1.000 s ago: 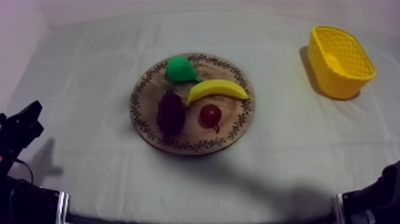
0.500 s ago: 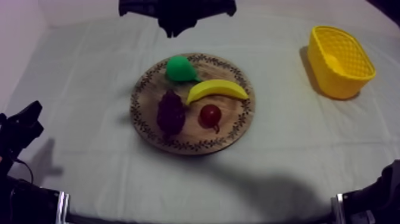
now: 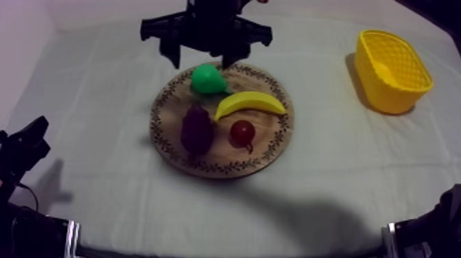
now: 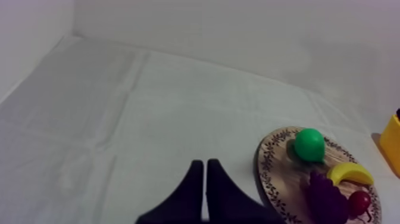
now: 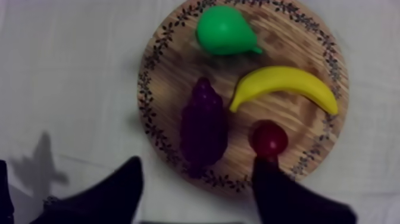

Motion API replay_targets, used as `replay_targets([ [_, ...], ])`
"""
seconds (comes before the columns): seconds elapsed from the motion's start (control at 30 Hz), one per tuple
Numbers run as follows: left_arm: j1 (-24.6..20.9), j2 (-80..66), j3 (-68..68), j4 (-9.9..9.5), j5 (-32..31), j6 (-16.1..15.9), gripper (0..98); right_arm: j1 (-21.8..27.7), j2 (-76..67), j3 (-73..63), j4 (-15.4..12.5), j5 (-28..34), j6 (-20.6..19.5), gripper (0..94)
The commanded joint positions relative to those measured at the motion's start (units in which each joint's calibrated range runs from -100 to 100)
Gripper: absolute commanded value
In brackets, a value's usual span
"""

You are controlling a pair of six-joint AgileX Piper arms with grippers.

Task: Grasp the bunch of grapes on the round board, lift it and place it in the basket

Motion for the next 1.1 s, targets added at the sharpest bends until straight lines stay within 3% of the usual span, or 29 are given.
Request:
replay_targets([
  [0.0, 0.0, 0.0, 0.0, -0.04, 0.0, 0.0, 0.1, 0.0, -0.1, 0.7, -0.3, 0.1, 0.2, 77.2],
  [0.1, 0.0, 0.0, 0.0, -0.04, 0.0, 0.0, 0.1, 0.2, -0.2, 1.2, -0.8, 0.0, 0.4, 86.5],
  [0.27, 0.0, 0.0, 0.0, -0.04, 0.0, 0.0, 0.1, 0.4, 0.6, 1.5, -1.5, 0.0, 1.1, 91.3],
  [0.5, 0.0, 0.0, 0.0, -0.04, 0.0, 0.0, 0.1, 0.0, 4.2, 2.4, -2.6, -1.0, 2.1, 92.7],
  [1.07, 0.0, 0.0, 0.0, -0.04, 0.0, 0.0, 0.1, 1.3, 15.7, 5.3, -8.0, -14.8, 5.3, 92.3],
])
